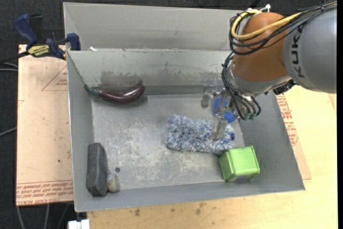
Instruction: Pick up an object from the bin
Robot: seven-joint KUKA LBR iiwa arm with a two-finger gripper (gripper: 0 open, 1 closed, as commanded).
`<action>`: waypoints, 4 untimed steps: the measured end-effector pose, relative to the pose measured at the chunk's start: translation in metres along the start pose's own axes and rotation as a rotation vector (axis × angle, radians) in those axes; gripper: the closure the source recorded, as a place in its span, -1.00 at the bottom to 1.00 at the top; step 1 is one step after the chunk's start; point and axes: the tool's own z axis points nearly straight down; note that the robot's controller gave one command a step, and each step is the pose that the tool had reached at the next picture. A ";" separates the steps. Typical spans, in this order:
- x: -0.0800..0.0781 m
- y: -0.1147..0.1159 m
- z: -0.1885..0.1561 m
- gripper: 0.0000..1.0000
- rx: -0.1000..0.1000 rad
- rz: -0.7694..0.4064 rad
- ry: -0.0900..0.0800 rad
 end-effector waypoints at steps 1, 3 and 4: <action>-0.001 0.000 -0.005 -1.00 0.001 -0.001 -0.006; 0.013 0.022 0.091 1.00 0.001 -0.108 -0.007; 0.044 0.029 -0.098 1.00 0.001 -0.100 -0.014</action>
Offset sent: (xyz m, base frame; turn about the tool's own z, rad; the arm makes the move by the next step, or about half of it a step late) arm -0.0152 0.0222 -0.0928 -0.1097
